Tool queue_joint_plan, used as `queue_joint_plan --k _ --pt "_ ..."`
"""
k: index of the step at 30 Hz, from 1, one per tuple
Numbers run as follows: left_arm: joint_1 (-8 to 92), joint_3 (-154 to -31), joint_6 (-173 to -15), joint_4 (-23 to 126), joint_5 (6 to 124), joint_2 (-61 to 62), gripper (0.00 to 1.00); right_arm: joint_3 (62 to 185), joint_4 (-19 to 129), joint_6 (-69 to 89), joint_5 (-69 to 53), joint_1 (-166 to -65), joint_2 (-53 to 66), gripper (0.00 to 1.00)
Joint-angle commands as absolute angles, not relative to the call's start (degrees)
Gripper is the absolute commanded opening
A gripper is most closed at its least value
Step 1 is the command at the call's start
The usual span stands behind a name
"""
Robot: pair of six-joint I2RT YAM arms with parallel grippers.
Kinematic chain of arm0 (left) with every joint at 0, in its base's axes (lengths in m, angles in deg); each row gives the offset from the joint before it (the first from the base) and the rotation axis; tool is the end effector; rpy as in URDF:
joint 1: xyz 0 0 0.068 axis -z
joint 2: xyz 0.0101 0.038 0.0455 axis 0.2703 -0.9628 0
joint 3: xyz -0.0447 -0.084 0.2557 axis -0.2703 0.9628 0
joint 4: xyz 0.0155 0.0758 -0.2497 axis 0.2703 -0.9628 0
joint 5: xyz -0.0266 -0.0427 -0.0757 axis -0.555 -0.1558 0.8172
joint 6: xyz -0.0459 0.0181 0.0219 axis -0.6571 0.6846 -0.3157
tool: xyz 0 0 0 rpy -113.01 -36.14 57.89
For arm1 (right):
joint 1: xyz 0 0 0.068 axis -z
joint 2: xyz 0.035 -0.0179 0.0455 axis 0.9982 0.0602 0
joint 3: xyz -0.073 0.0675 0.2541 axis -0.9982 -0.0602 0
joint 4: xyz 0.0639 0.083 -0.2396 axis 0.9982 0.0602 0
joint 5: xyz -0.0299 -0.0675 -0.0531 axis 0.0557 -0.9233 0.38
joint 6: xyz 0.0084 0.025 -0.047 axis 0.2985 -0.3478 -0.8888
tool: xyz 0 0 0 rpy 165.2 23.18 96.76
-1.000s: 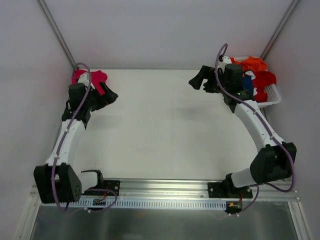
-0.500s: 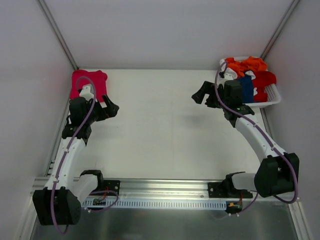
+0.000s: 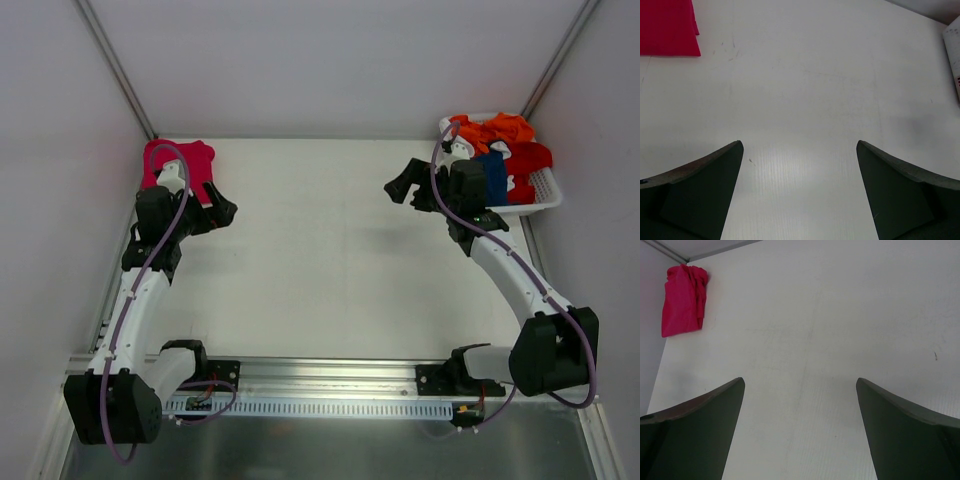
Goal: Fold and stack the t-shirts
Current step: Neatly place the folded tshirt to the corner, then reset both grippers
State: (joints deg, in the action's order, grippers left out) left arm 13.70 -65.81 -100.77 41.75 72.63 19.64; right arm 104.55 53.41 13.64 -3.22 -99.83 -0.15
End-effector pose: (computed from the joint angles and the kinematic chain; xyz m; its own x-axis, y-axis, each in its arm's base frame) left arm 0.2272 -0.0019 0.3149 -0.3588 -0.3203 -0.8767 0.1182 0.9161 -0.3830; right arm 0.2937 0.0774 0.3211 -0.3483 0.0999 -0.9321 -0.3747 0.8966 0.2361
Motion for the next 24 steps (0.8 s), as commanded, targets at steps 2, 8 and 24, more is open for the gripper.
queue_joint_plan --k 2,8,24 --pt "13.22 -67.65 -101.01 41.56 71.38 19.16 0.99 106.04 50.56 14.41 -2.99 -100.17 -0.23 0.99" --pt "13.22 -68.08 -101.36 41.21 70.15 18.72 0.99 106.39 50.12 14.15 -2.55 -100.26 0.03 0.99" --pt "12.96 -69.31 -101.45 40.33 72.77 18.63 0.99 107.8 50.73 14.15 -2.02 -100.26 -0.32 1.0"
